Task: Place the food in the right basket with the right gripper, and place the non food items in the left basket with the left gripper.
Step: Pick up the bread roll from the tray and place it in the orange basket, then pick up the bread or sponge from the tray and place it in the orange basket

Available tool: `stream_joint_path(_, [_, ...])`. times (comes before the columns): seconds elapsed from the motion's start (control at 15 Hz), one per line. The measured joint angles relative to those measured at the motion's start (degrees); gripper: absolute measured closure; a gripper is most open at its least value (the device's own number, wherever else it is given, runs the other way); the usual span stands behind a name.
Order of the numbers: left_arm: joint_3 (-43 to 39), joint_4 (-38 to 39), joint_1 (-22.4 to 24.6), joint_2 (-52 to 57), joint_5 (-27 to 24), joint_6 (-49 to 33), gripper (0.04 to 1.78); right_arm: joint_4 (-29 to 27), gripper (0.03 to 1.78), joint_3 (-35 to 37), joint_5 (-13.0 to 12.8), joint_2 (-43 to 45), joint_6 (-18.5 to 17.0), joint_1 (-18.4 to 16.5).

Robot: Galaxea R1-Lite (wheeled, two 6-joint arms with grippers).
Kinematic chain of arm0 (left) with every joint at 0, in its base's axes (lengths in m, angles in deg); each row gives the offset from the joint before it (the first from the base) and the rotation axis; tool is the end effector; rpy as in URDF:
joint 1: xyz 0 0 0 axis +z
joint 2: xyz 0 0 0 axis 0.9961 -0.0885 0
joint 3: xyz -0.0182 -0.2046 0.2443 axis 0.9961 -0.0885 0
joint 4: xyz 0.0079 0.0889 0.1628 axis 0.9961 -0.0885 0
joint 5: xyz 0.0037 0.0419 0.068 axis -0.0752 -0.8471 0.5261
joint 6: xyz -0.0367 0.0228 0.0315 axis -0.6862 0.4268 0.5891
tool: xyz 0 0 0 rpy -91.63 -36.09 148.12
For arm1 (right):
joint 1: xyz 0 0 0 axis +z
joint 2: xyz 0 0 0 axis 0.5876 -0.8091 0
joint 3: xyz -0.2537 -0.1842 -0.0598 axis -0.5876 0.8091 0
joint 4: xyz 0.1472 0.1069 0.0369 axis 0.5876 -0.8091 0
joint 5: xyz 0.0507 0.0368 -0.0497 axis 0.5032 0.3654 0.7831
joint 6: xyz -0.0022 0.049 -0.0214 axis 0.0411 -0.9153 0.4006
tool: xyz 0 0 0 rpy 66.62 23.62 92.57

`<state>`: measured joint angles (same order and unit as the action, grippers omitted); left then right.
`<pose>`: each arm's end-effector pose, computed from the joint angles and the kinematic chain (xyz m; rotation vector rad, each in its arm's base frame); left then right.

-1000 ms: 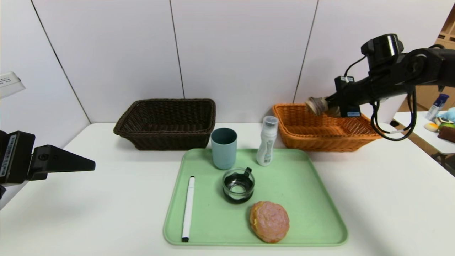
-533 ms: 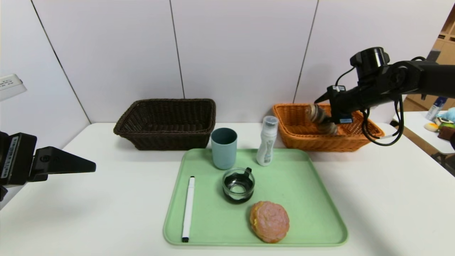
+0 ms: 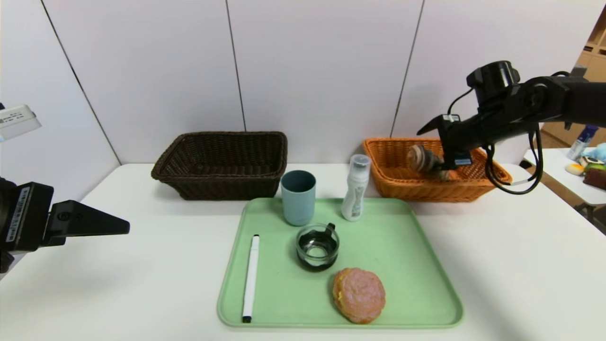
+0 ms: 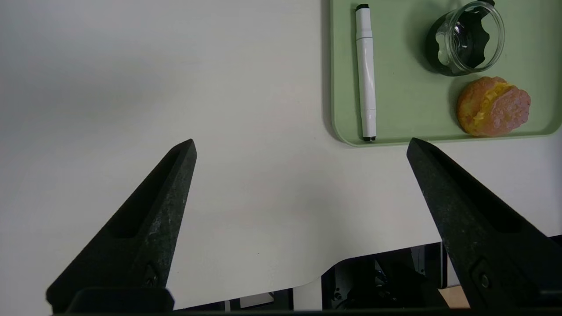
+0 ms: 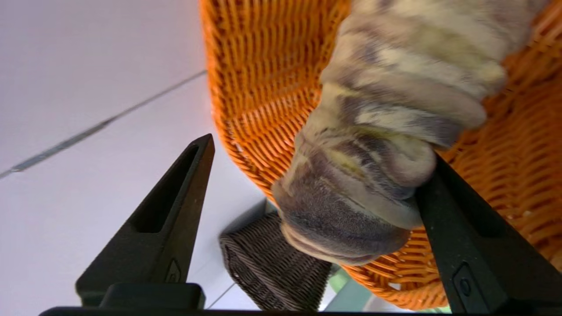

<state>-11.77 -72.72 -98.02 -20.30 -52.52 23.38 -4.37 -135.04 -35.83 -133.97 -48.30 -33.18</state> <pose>0.1406 -0.0387 0.2944 -0.2600 0.8586 -0.1834 0.4531 0.0353 0.2197 1.4504 0.8030 -0.3035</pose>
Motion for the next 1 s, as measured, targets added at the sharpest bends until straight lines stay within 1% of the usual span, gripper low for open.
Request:
stream_joint_path(0.27, [-0.6, 0.0, 0.0, 0.2, 0.0, 0.0, 0.13, -1.7, 0.23, 0.0, 0.0, 0.2, -0.8, 0.5])
stream_joint_path(0.4, [-1.0, 0.0, 0.0, 0.3, 0.0, 0.0, 0.13, -1.3, 0.2, 0.0, 0.0, 0.6, -2.0, 0.6])
stream_joint_path(0.53, [-1.2, 0.0, 0.0, 0.5, 0.0, -0.1, 0.13, -0.8, 0.18, 0.0, 0.3, 2.1, -2.3, 0.6])
stream_joint_path(0.67, [-1.3, -0.1, 0.0, 0.8, 0.0, -0.2, 0.13, 0.0, 0.16, 0.1, 1.8, 5.3, -2.2, 1.5])
stream_joint_path(0.73, [-1.5, -0.1, 0.0, 1.0, 0.0, -0.2, 0.13, 0.0, 0.15, 0.1, 3.2, 7.6, -1.7, 2.7])
stream_joint_path(0.8, [-2.0, -0.1, 0.0, 1.3, 0.0, -0.2, 0.13, -0.6, 0.15, 0.2, 4.6, 10.0, -0.4, 4.4])
stream_joint_path(0.87, [-2.4, -0.1, 0.0, 1.7, 0.0, -0.2, 0.13, -2.4, 0.14, 0.3, 5.6, 12.3, 2.0, 6.8])
stream_joint_path(0.93, [-2.9, -0.1, 0.0, 2.0, 0.1, -0.2, 0.13, -5.5, 0.14, 0.3, 6.0, 14.4, 5.5, 9.9])
stream_joint_path(1.0, [-3.3, -0.1, 0.0, 2.5, 0.0, -0.2, 0.13, -10.5, 0.13, 0.4, 6.1, 16.6, 9.9, 13.2])
